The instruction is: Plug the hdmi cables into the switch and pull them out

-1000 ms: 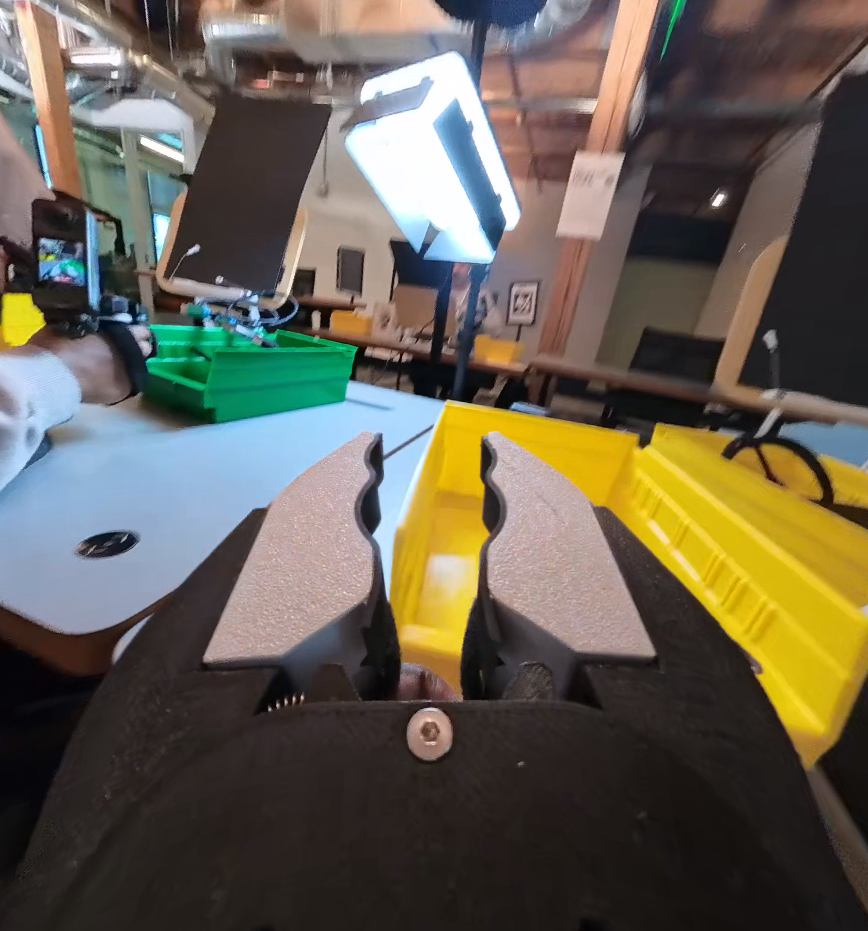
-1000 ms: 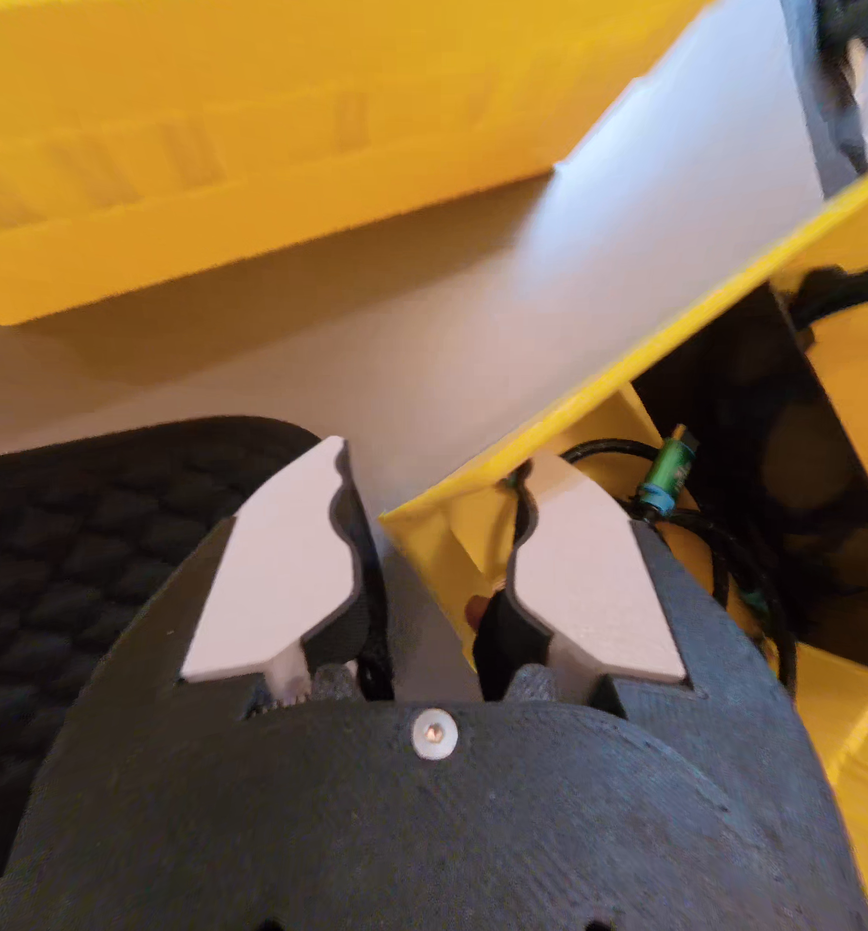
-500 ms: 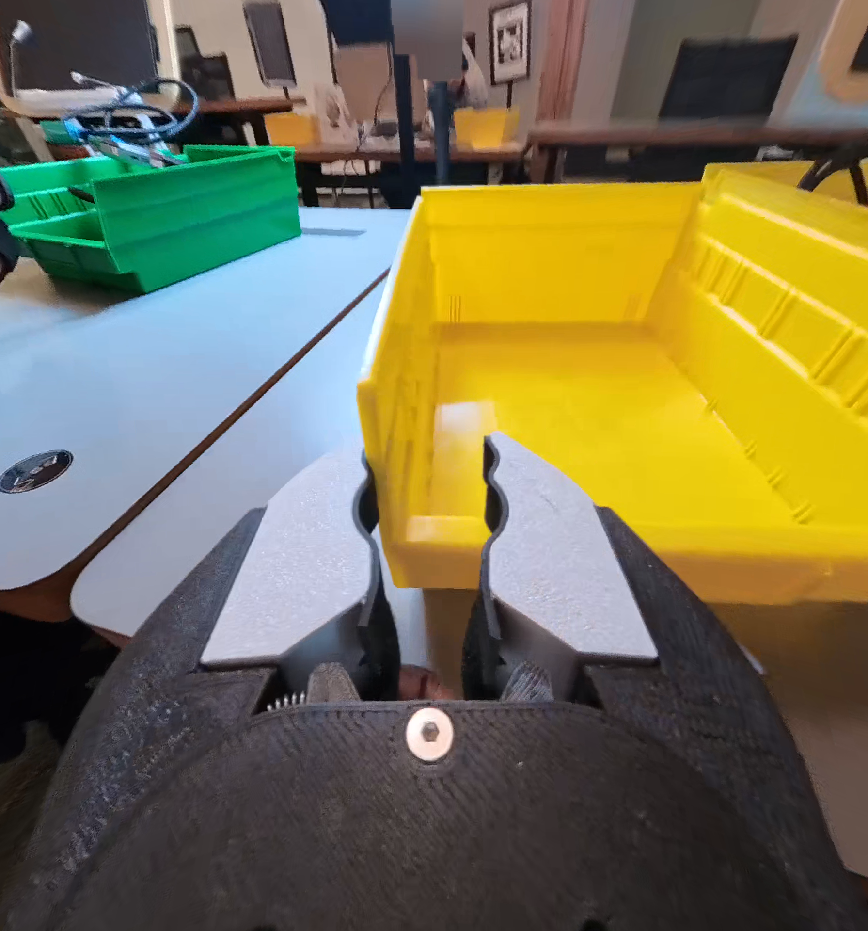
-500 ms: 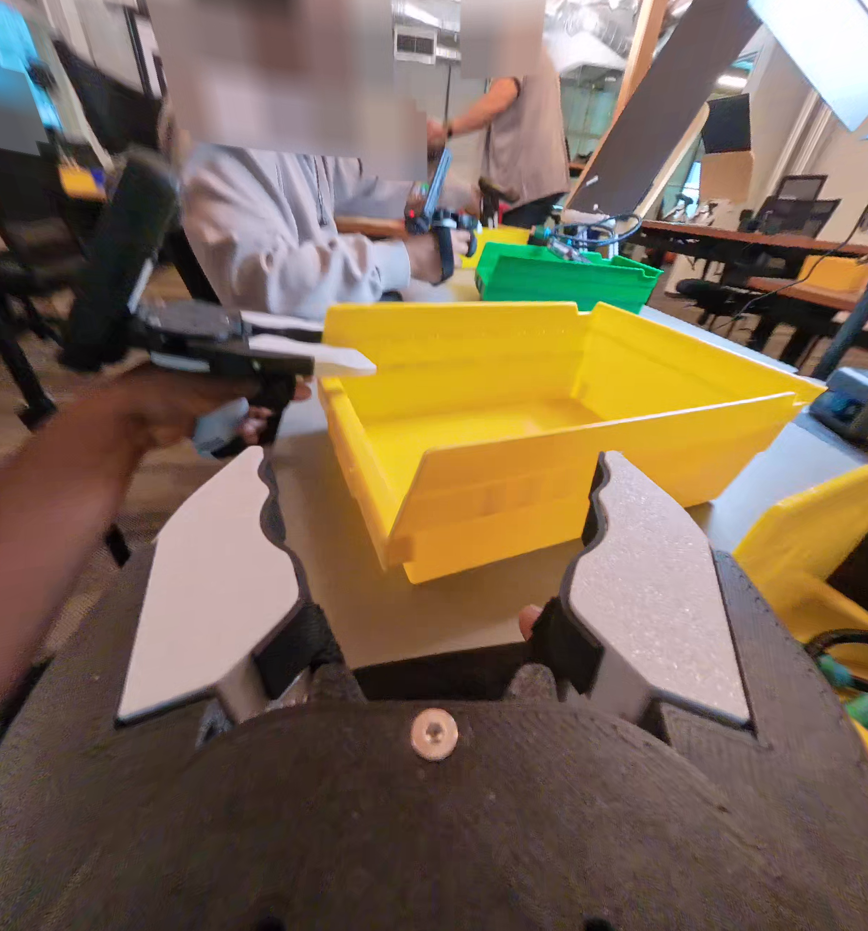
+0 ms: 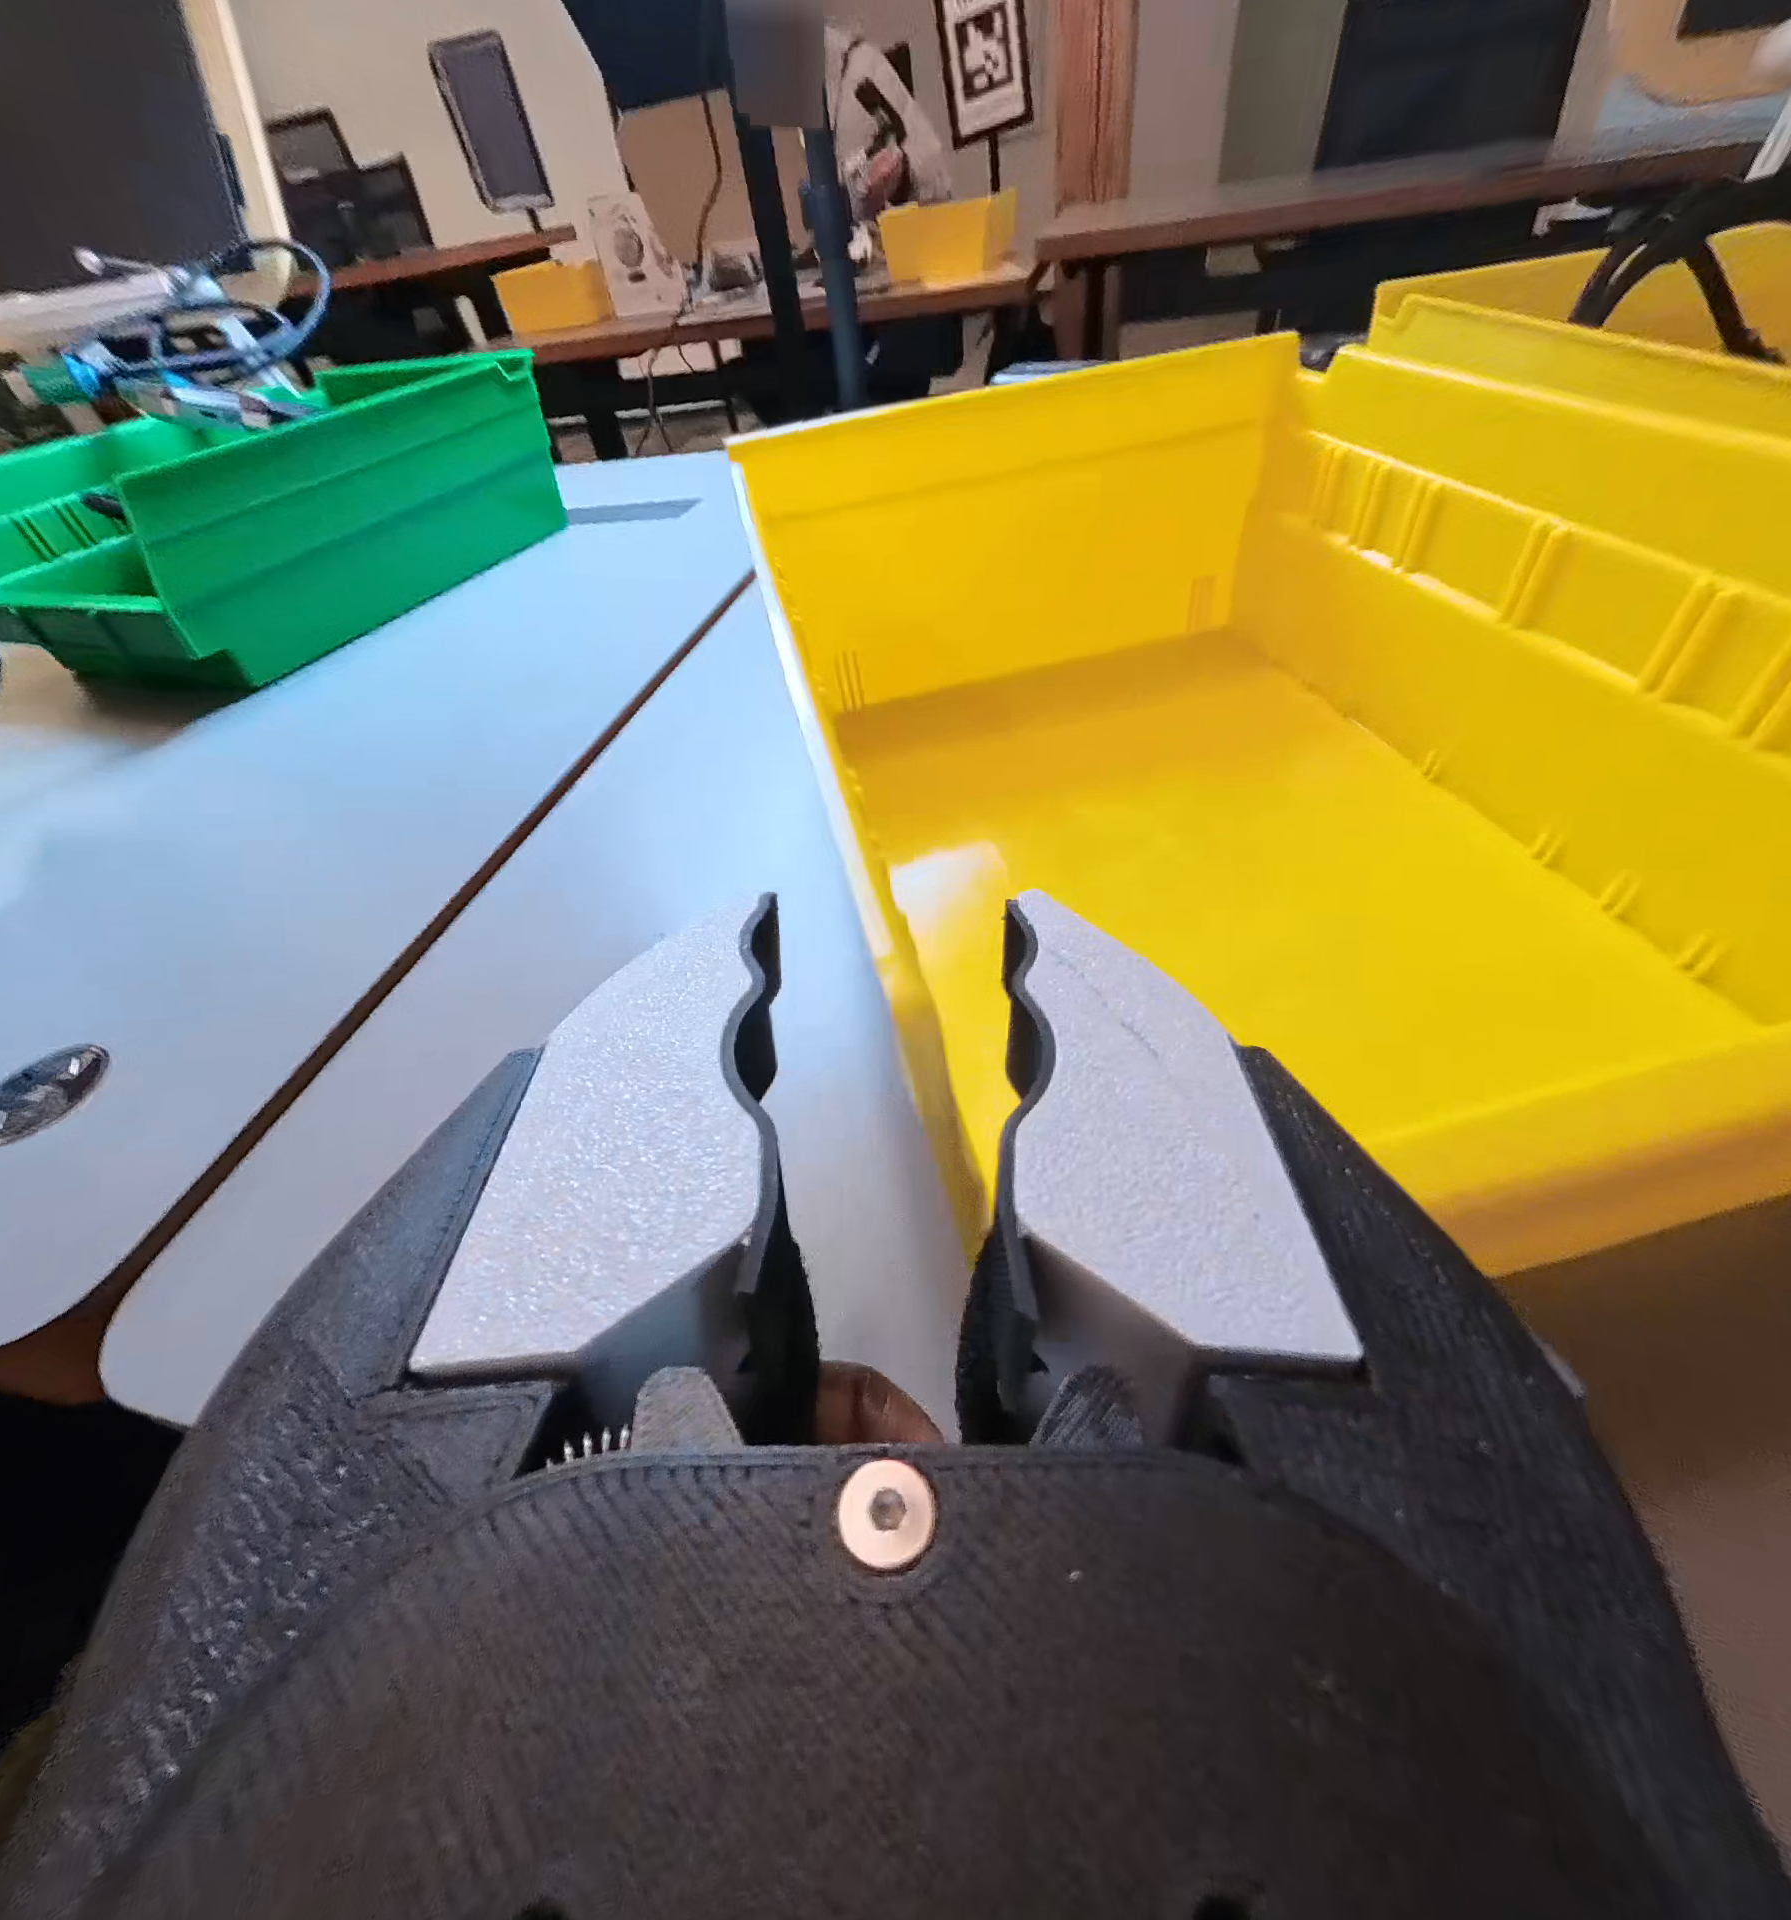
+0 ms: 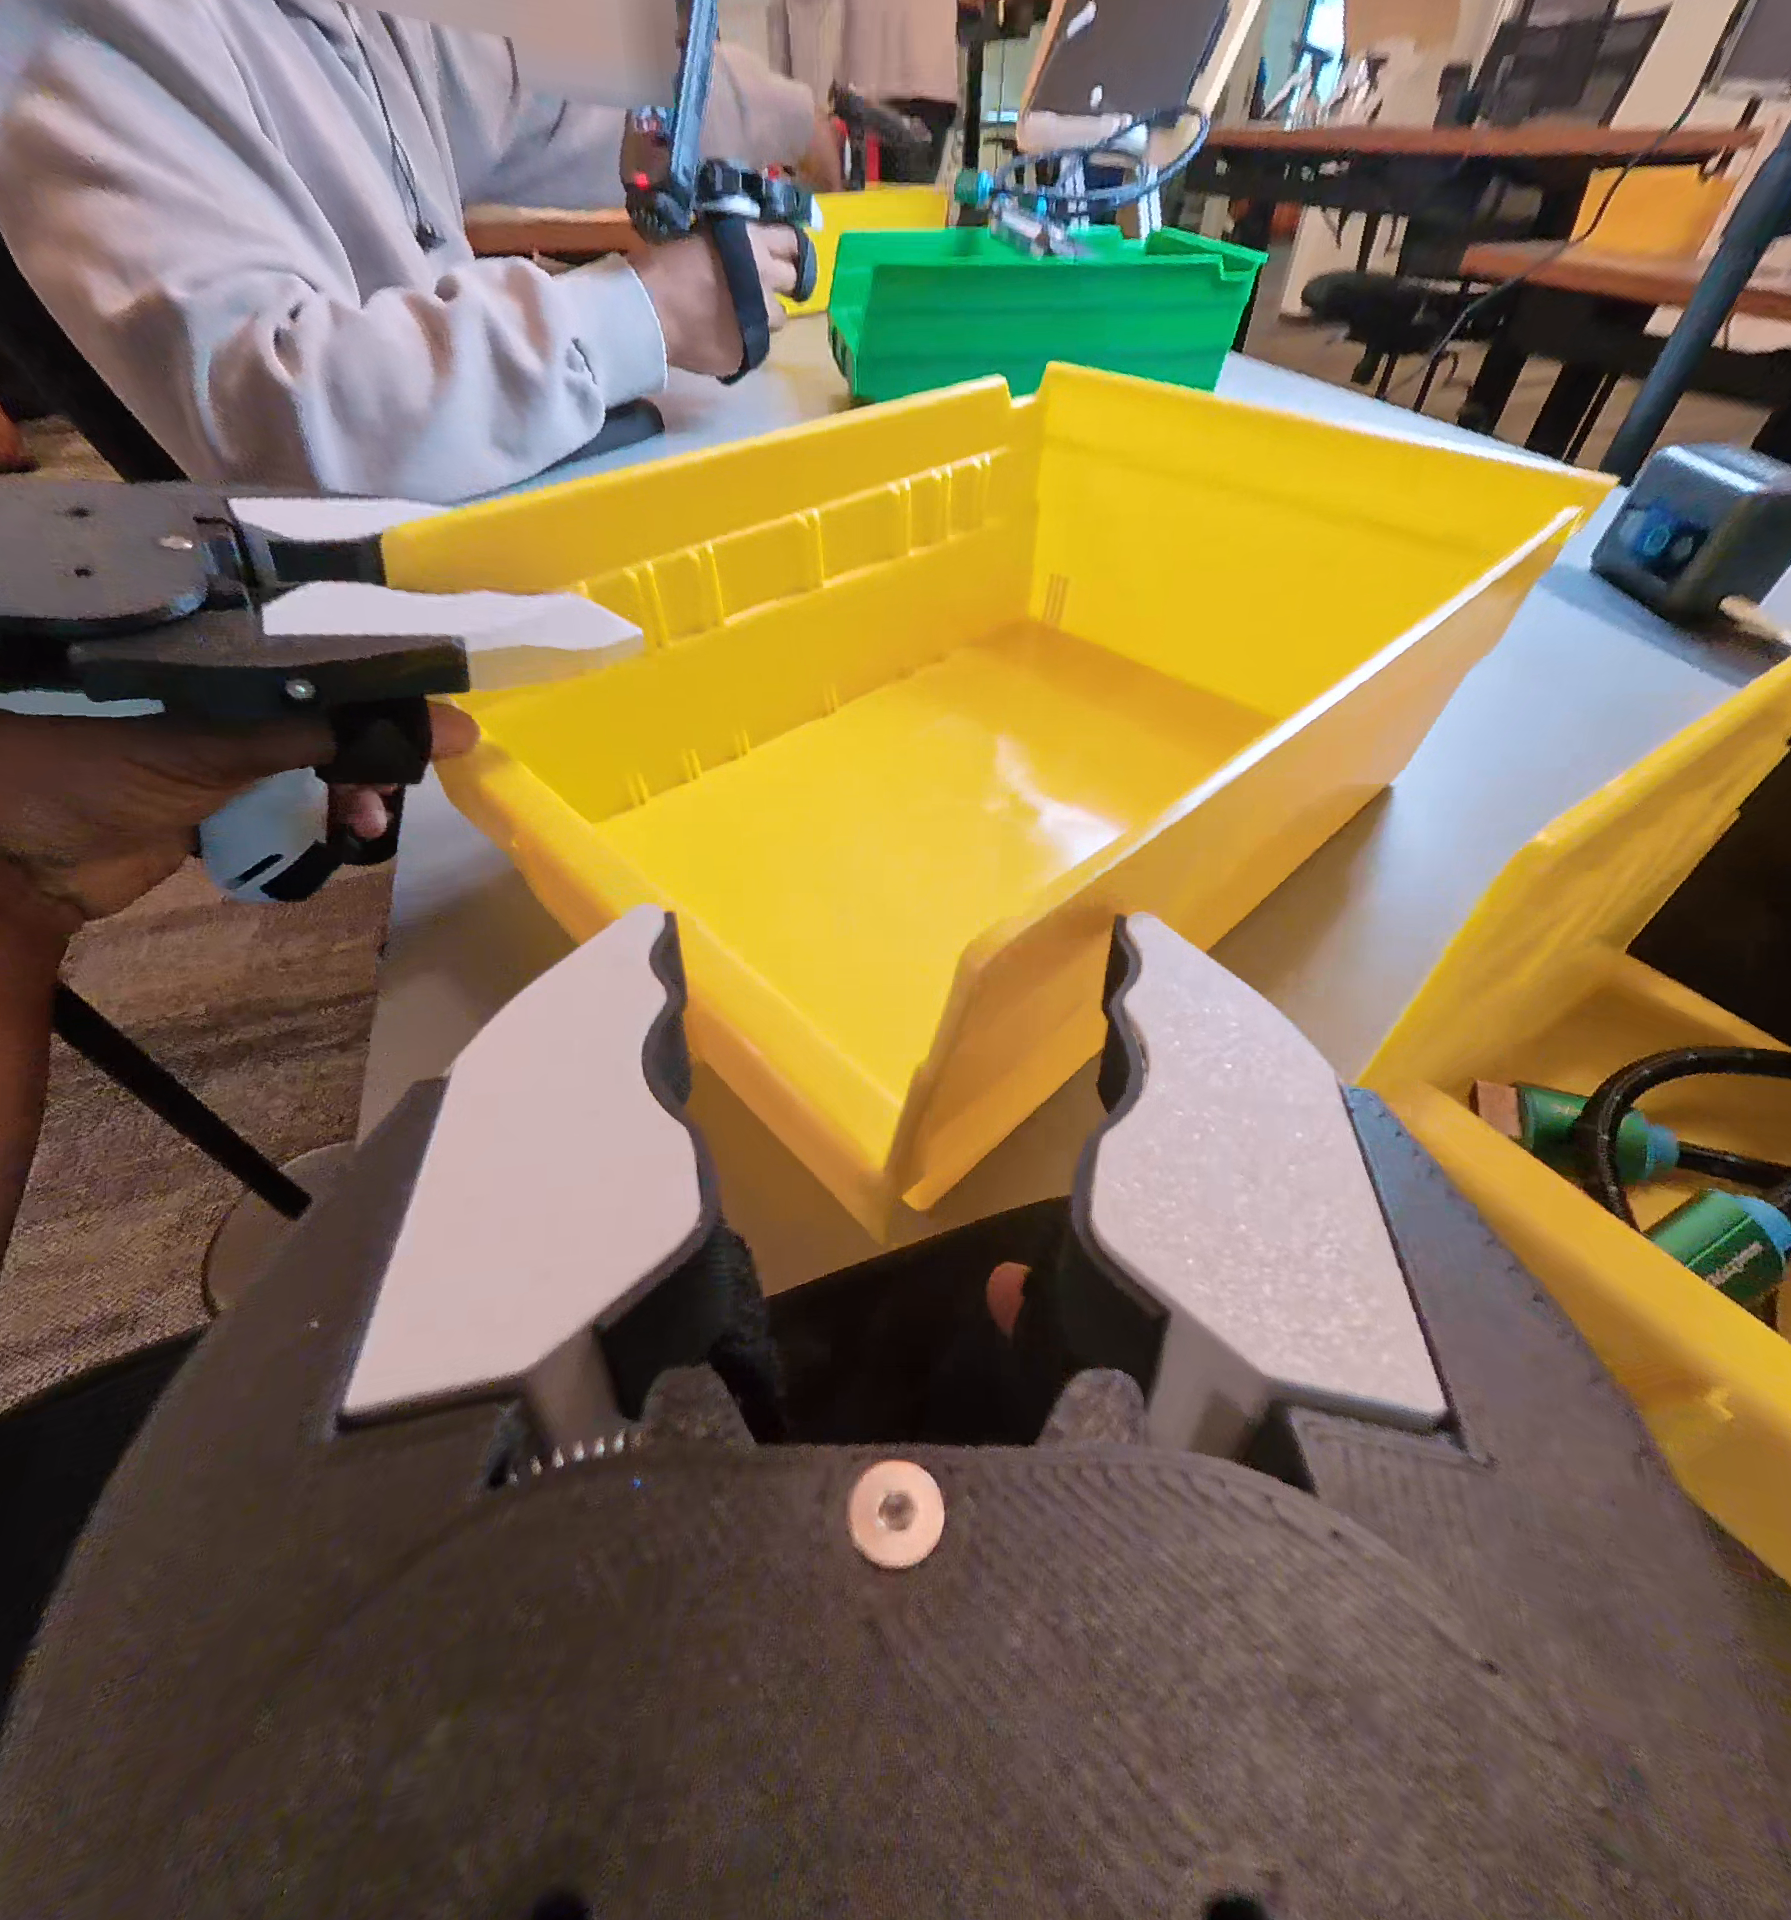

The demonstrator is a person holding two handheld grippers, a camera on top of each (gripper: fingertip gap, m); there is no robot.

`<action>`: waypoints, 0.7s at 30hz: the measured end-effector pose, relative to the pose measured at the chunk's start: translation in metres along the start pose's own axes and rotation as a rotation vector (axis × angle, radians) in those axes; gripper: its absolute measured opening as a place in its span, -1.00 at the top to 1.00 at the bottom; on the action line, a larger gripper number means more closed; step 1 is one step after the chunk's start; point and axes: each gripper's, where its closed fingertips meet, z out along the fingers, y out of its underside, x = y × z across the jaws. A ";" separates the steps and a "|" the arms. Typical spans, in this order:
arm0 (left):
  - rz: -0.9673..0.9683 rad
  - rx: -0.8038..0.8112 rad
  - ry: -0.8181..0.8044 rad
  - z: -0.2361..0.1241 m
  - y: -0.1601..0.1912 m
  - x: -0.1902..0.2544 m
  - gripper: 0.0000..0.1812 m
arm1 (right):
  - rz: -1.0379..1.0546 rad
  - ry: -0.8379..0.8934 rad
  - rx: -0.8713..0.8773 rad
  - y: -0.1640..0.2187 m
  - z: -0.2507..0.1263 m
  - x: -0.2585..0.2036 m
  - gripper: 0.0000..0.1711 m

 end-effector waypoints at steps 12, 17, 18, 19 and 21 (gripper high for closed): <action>-0.052 0.016 -0.052 -0.010 -0.011 -0.010 0.94 | -0.051 0.061 -0.105 0.011 0.006 0.009 0.67; -0.024 0.183 -0.077 -0.036 -0.057 -0.002 0.93 | -0.249 0.155 0.004 -0.019 -0.015 0.010 0.72; -0.036 0.237 -0.072 -0.043 -0.070 0.003 0.93 | -0.271 0.171 0.041 -0.031 -0.024 0.011 0.72; -0.037 0.286 -0.070 -0.049 -0.084 0.009 0.93 | -0.295 0.188 0.076 -0.043 -0.035 0.013 0.72; -0.037 0.370 -0.065 -0.060 -0.110 0.026 0.93 | -0.345 0.239 0.132 -0.066 -0.062 0.018 0.73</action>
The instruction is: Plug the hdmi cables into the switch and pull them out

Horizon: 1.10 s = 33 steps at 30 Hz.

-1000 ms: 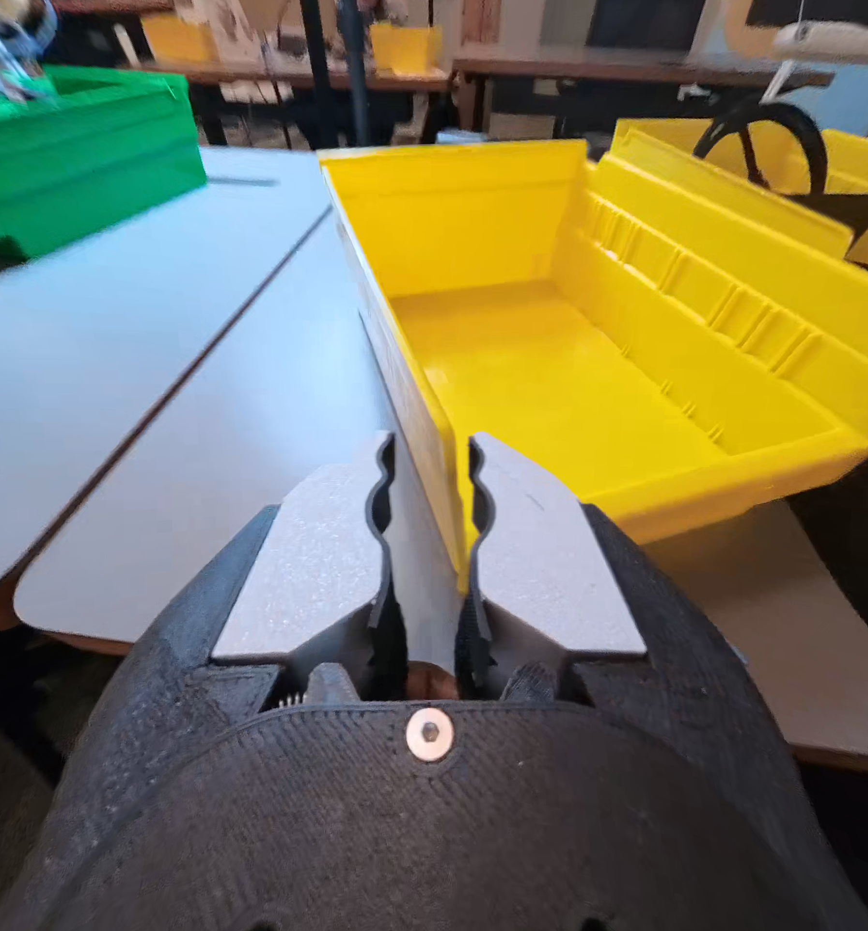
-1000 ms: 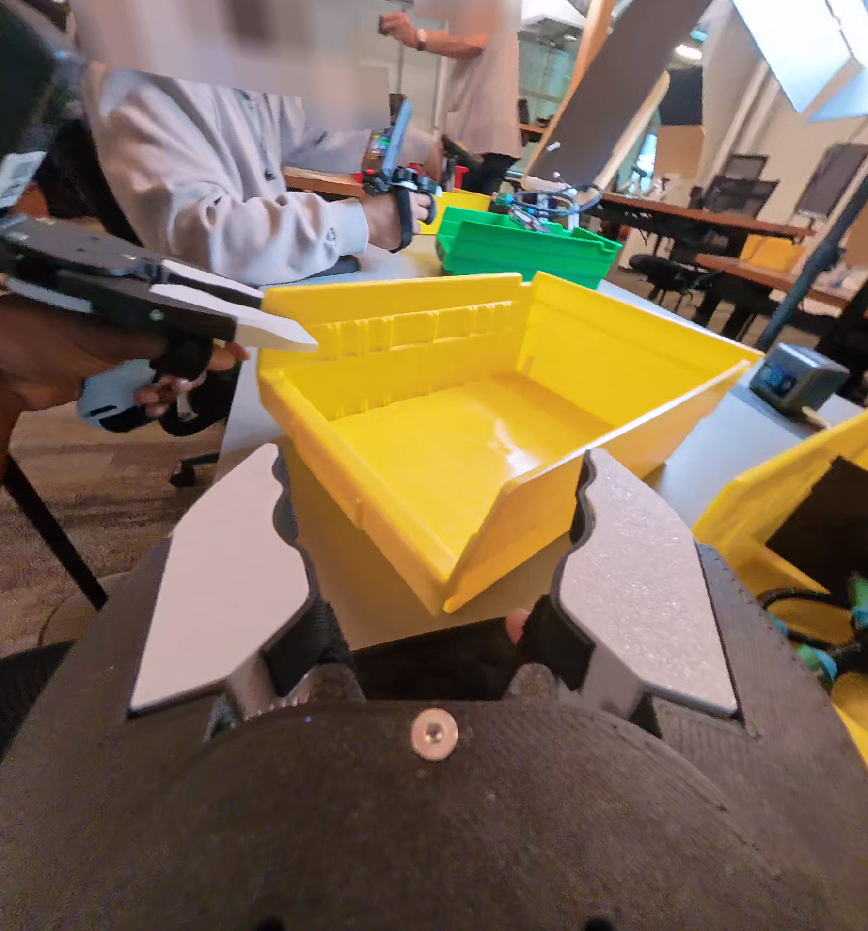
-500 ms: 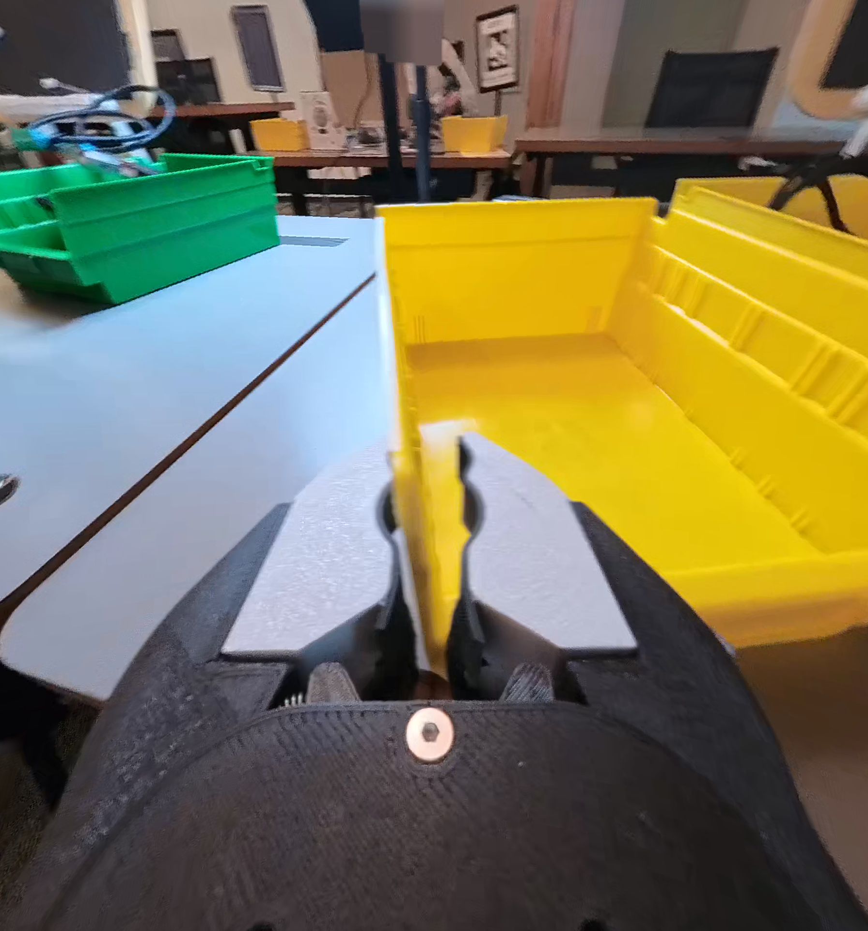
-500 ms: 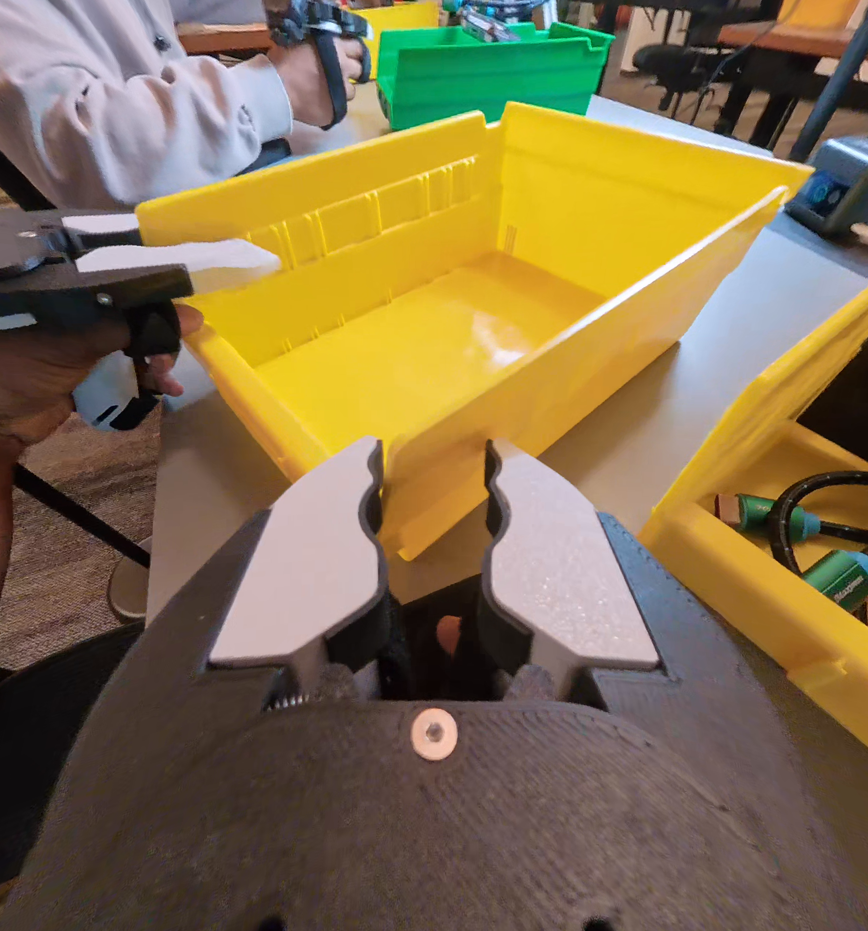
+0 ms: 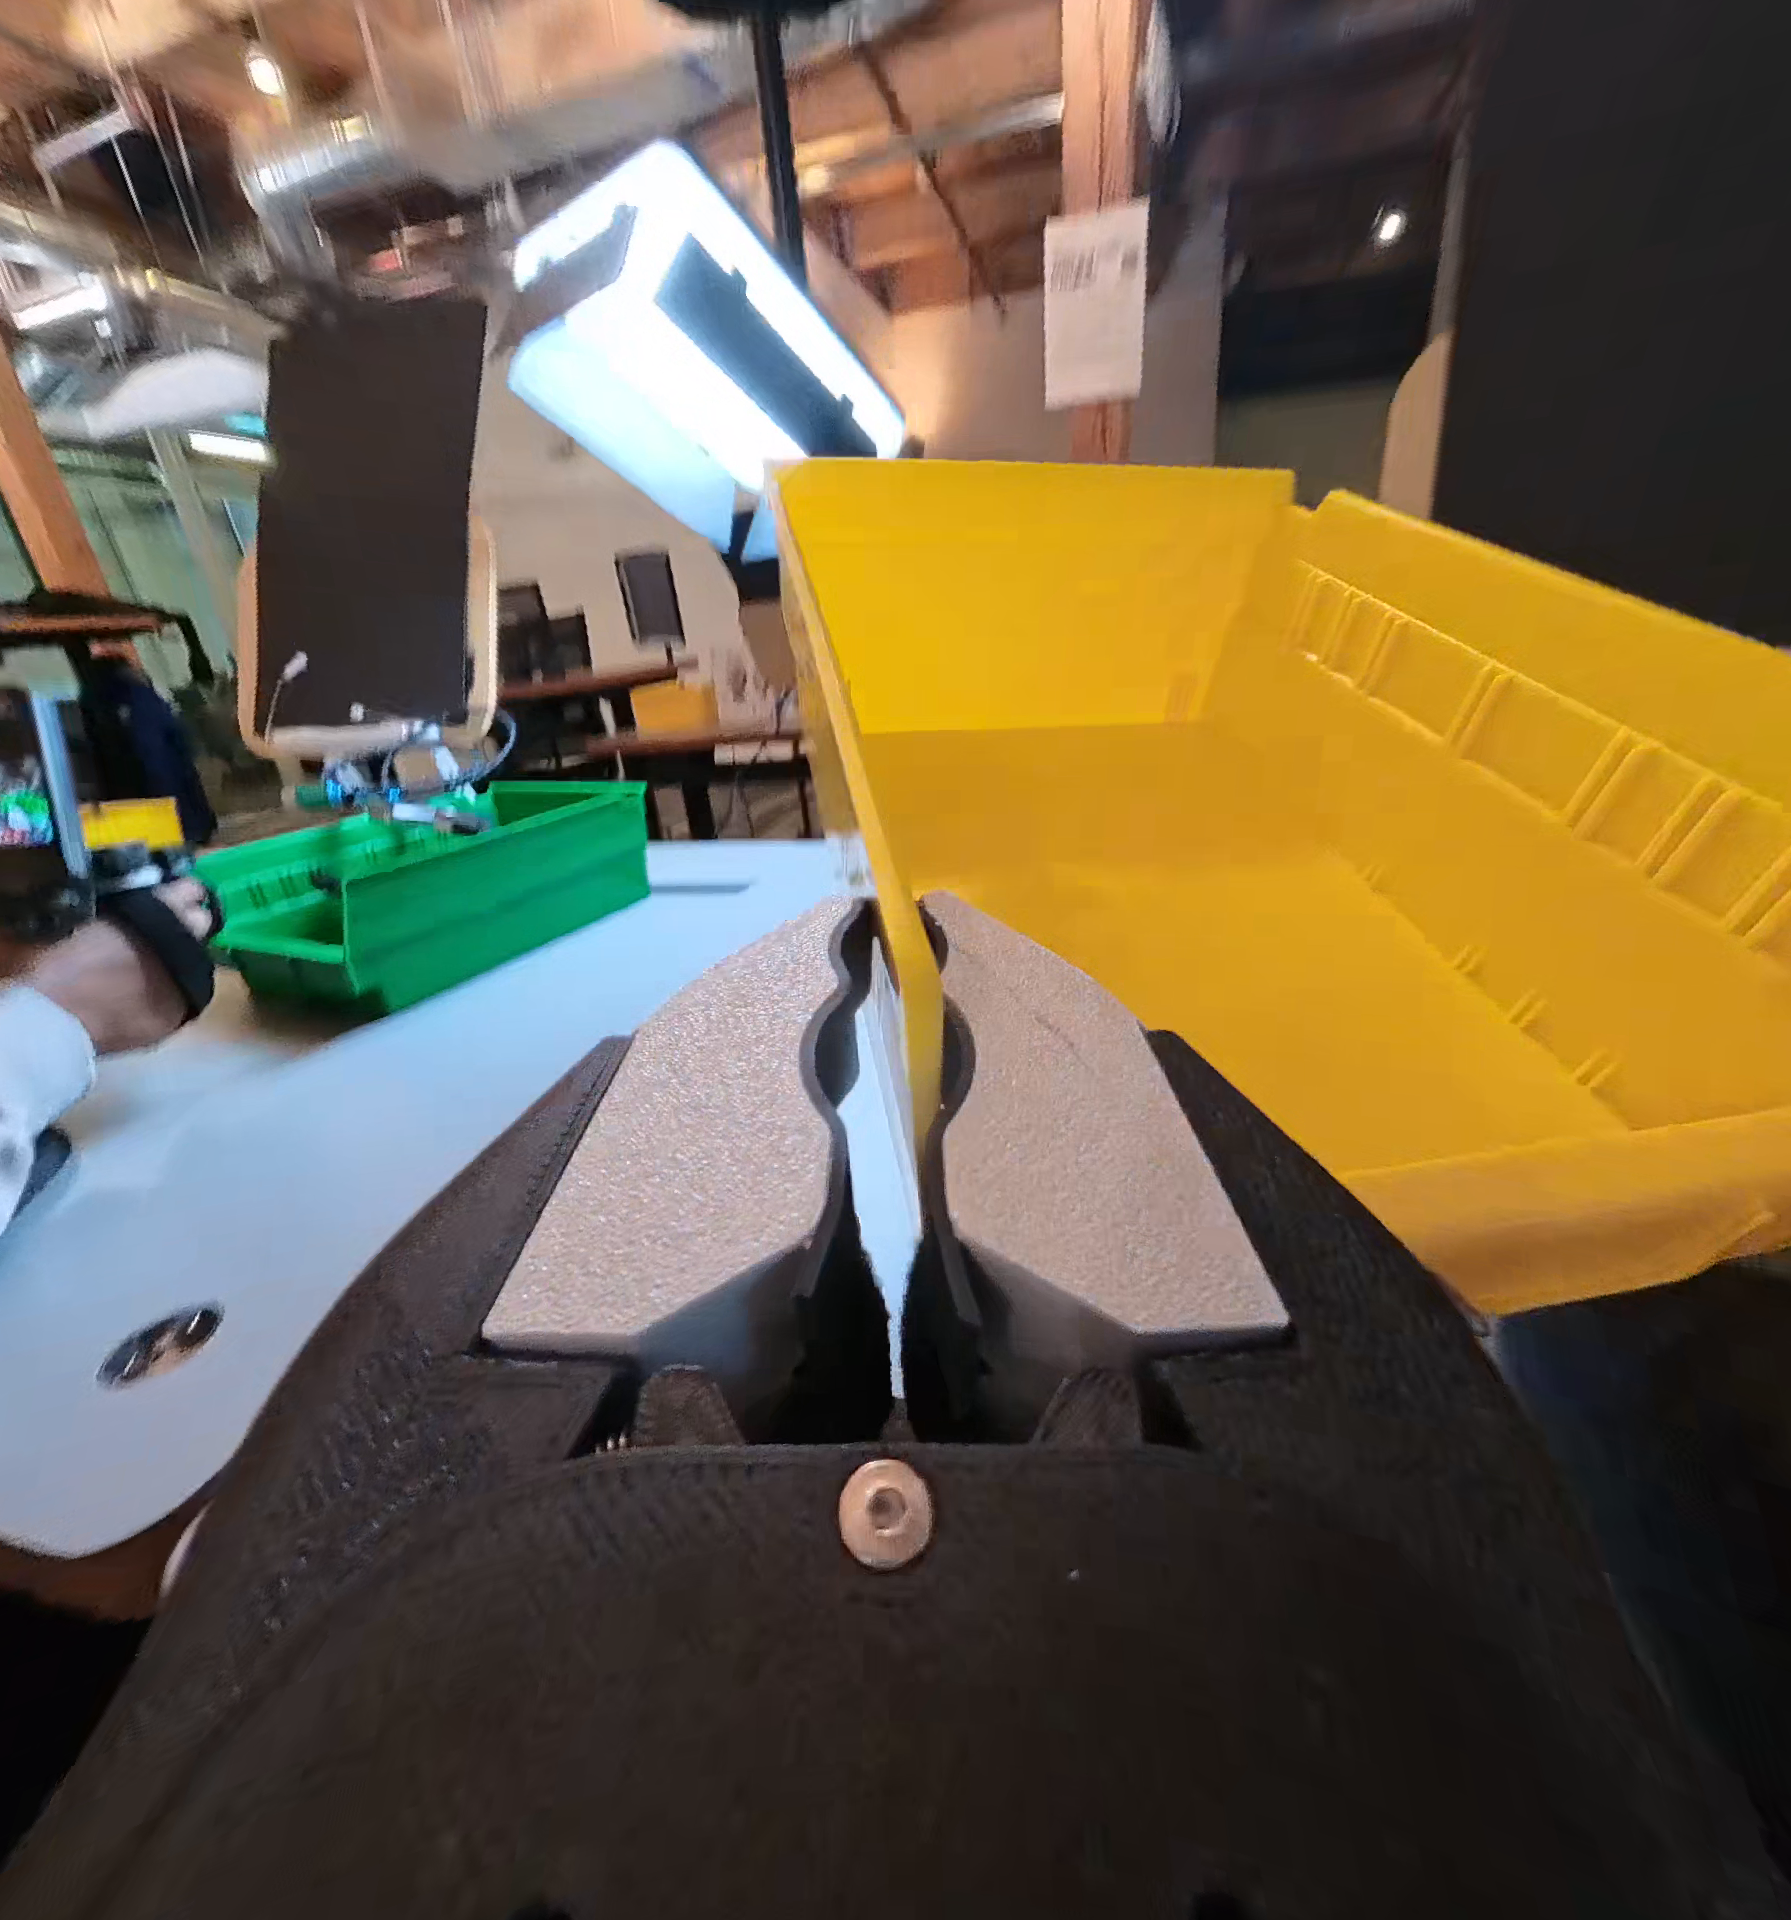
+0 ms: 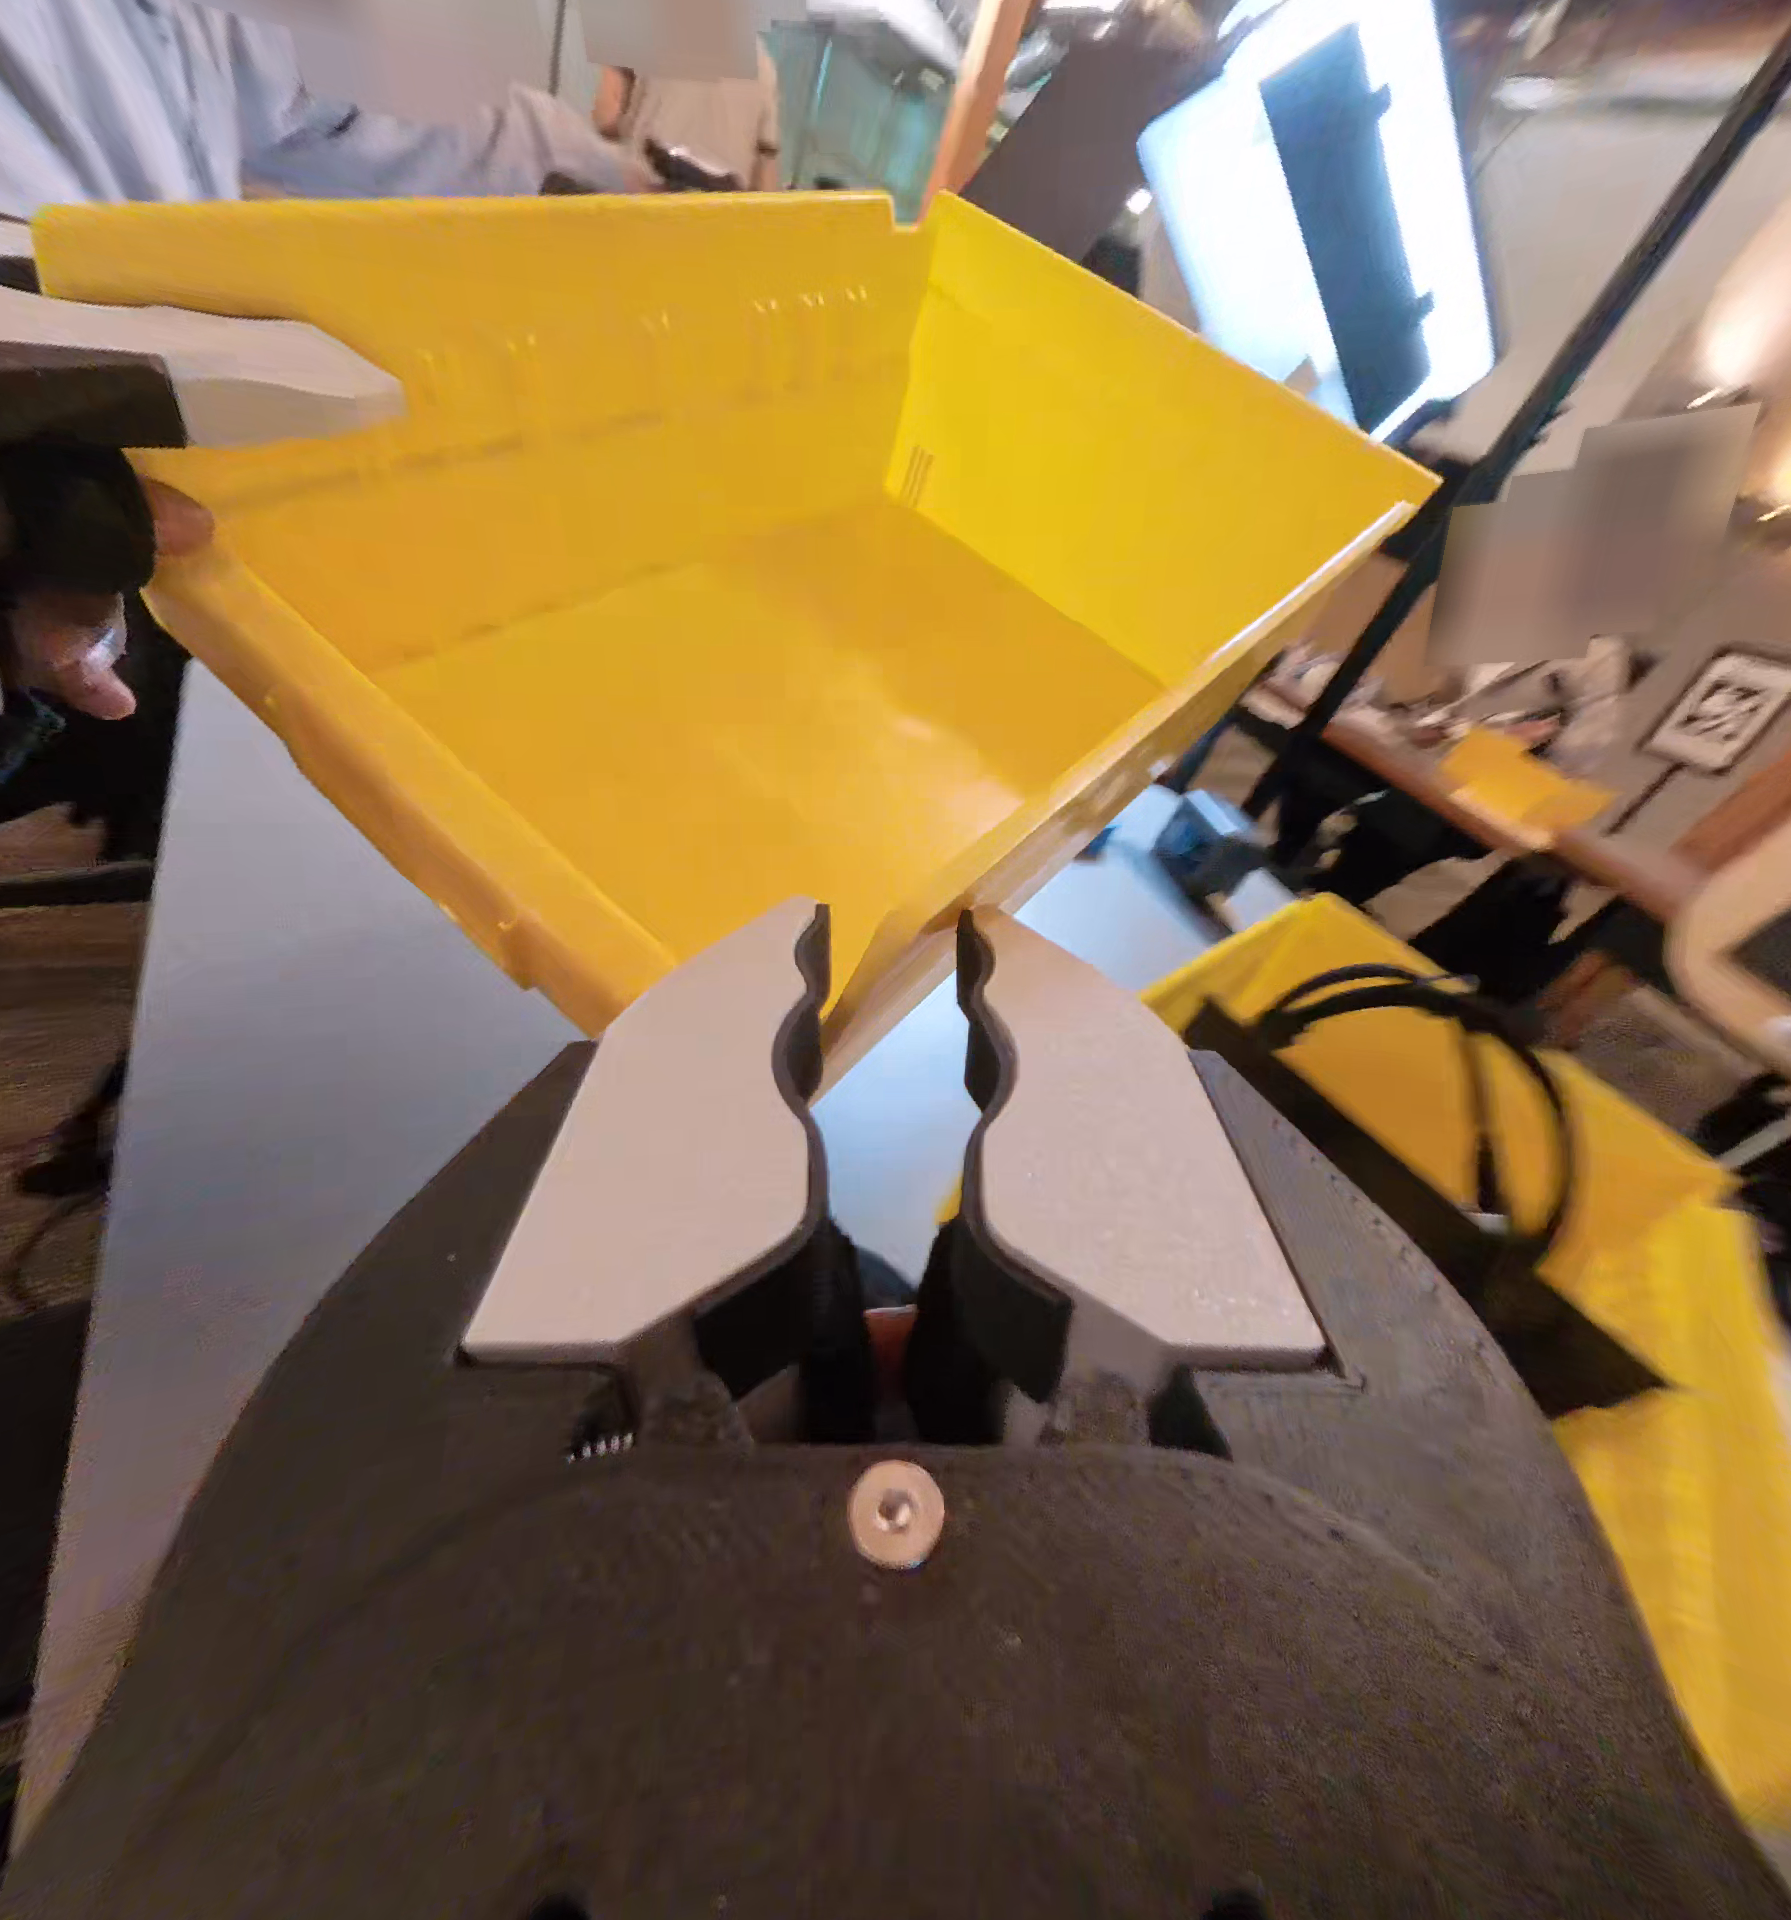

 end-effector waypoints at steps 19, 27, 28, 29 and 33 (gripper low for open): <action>-0.054 0.076 0.803 0.035 -0.086 0.423 0.85 | 0.009 0.818 -0.133 0.043 -0.340 0.222 0.80; -0.012 -0.030 1.002 0.027 -0.051 0.535 0.81 | 0.106 1.032 -0.274 0.113 -0.416 0.256 0.83; -0.006 -0.043 1.015 0.027 -0.045 0.544 0.81 | 0.124 1.040 -0.285 0.122 -0.421 0.259 0.83; 0.000 -0.053 1.025 0.027 -0.039 0.552 0.81 | 0.141 1.045 -0.302 0.132 -0.424 0.261 0.83; -0.011 -0.115 1.082 0.021 -0.015 0.577 0.78 | 0.156 1.080 -0.438 0.162 -0.441 0.265 0.84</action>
